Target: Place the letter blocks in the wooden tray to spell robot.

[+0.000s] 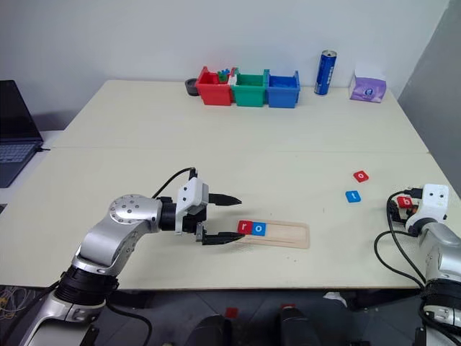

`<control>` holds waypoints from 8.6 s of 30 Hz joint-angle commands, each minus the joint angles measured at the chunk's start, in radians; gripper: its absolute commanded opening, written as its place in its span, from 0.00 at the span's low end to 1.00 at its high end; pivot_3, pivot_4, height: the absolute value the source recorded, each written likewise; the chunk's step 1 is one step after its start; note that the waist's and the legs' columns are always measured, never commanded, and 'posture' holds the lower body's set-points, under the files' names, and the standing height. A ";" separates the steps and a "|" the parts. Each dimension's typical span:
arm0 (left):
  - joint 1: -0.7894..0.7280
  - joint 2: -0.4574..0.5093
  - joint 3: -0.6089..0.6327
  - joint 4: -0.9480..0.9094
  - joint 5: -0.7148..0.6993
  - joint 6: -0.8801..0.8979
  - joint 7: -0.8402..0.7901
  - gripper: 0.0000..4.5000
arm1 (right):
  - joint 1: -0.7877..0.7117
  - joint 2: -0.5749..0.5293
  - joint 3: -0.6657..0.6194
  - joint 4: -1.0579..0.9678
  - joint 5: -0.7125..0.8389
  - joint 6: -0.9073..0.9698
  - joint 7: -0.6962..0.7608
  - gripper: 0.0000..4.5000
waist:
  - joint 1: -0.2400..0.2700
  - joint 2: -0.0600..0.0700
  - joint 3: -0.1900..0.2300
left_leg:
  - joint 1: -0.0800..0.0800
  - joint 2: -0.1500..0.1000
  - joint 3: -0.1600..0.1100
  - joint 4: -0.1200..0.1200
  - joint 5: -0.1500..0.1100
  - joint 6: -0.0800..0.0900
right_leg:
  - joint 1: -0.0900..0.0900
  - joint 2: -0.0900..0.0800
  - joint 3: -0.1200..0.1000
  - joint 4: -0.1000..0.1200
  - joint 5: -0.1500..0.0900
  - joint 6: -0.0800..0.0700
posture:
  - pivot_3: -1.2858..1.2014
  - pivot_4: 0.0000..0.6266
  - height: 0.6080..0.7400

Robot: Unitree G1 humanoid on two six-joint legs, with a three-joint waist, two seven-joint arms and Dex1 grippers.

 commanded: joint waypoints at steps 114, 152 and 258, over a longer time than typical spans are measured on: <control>0.115 0.074 0.089 0.216 0.041 -0.308 -0.039 1.00 | -0.115 -0.181 0.656 -0.749 -0.036 0.239 0.785 0.32 | 0.003 0.001 0.001 | -0.001 0.002 -0.006 0.000 0.000 0.000 | -0.001 -0.001 -0.005 0.000 -0.004 0.002 | 0.52 0.24 1.00; 0.121 0.065 0.081 0.197 0.041 -0.323 -0.022 1.00 | -0.218 -0.068 0.789 -0.642 -0.111 0.258 0.768 0.56 | 0.002 0.001 0.001 | -0.002 0.002 -0.006 0.000 0.000 0.000 | -0.001 -0.001 -0.006 0.000 -0.001 -0.002 | 0.52 0.24 1.00; 0.155 0.044 0.081 0.158 0.052 -0.312 0.015 1.00 | -0.166 -0.036 0.668 -0.852 0.044 0.393 0.715 0.04 | 0.002 0.001 0.001 | -0.003 0.002 -0.008 0.000 0.000 0.000 | -0.001 -0.001 -0.007 0.000 -0.001 -0.002 | 0.52 0.24 1.00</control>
